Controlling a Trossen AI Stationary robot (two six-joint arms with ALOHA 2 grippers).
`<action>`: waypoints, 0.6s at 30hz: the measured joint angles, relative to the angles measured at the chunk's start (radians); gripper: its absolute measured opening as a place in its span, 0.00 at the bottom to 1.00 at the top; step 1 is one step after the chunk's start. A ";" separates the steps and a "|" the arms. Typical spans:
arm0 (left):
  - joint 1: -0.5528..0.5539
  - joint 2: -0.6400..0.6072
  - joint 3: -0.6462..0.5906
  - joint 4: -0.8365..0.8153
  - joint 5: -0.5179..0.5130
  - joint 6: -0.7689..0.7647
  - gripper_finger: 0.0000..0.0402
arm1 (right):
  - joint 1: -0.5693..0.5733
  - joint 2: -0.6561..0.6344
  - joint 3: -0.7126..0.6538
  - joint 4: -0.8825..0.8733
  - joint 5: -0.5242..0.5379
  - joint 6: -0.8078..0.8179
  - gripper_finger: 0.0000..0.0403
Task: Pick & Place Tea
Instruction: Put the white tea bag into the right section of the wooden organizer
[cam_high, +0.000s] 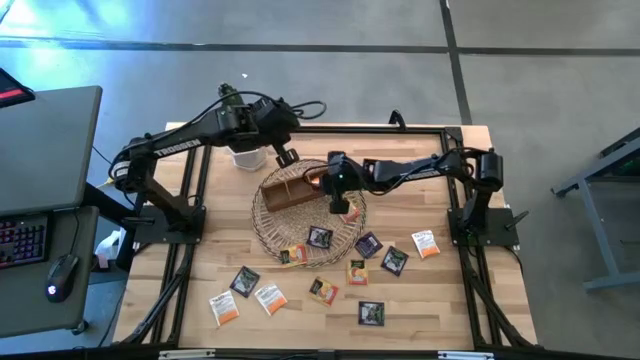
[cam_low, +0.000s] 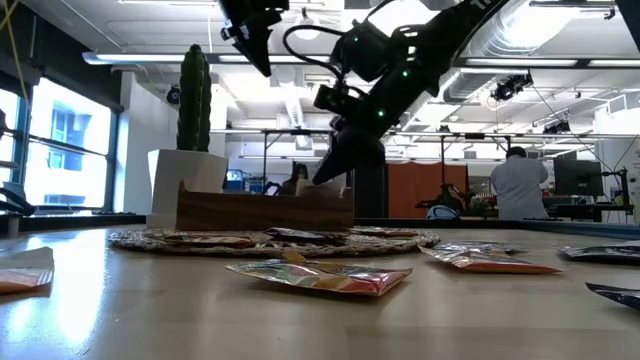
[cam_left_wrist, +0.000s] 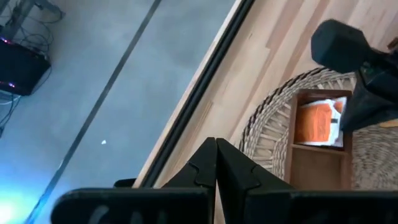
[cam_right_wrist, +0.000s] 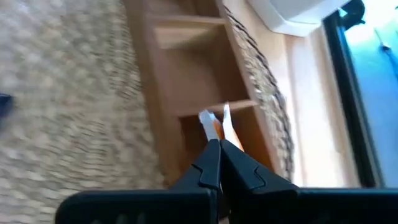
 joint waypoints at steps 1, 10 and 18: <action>0.000 0.000 0.000 0.001 -0.001 0.000 0.00 | -0.011 0.000 0.000 -0.001 -0.002 -0.008 0.00; -0.001 0.000 0.000 0.005 -0.090 0.000 0.00 | -0.108 0.000 0.000 0.095 -0.066 -0.070 0.00; -0.001 0.000 0.000 -0.003 -0.114 0.020 0.00 | -0.172 0.000 0.000 0.244 -0.104 -0.171 0.00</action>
